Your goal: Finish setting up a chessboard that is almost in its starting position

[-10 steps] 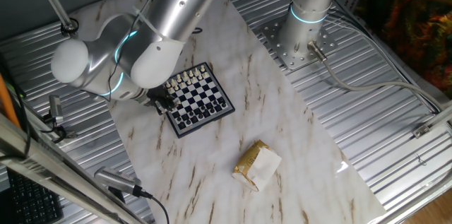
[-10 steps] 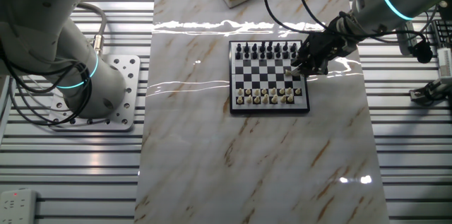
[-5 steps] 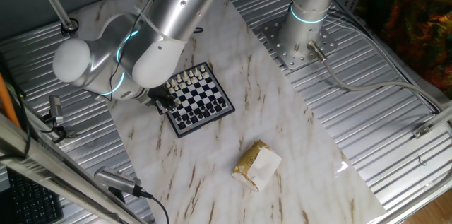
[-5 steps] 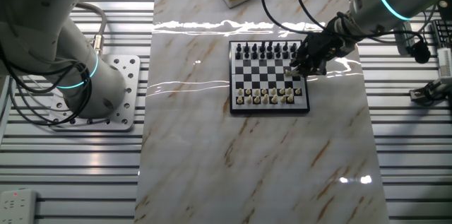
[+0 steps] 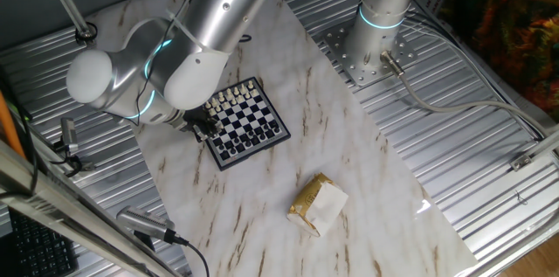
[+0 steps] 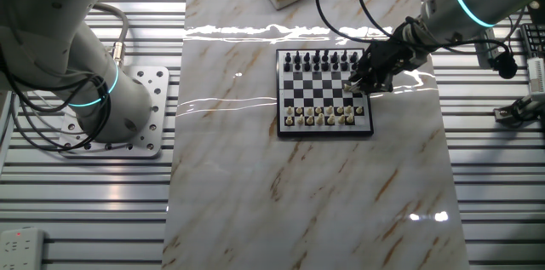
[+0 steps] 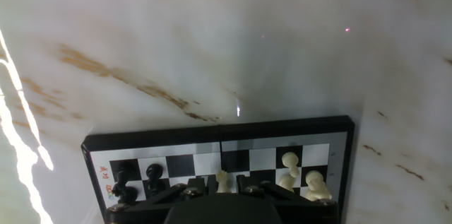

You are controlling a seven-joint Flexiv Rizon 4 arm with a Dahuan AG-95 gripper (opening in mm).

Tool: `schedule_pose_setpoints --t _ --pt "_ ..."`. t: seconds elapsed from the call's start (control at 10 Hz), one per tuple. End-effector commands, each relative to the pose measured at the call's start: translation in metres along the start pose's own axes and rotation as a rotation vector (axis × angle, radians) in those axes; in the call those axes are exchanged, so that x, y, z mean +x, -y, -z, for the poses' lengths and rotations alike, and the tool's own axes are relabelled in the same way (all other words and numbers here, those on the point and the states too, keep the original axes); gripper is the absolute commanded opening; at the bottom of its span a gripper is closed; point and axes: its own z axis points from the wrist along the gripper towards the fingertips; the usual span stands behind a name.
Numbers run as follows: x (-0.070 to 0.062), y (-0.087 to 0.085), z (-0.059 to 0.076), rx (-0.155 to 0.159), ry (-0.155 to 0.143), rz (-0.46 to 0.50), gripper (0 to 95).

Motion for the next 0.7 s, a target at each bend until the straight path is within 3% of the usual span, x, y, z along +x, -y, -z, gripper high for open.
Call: schedule_pose_setpoints --t 0.1,0.7 --pt "-0.0004 0.0002 -0.0006 -0.001 0.000 0.000 19.0" --pt "-0.0019 0.0002 -0.0035 -0.001 -0.005 -0.003 19.0"
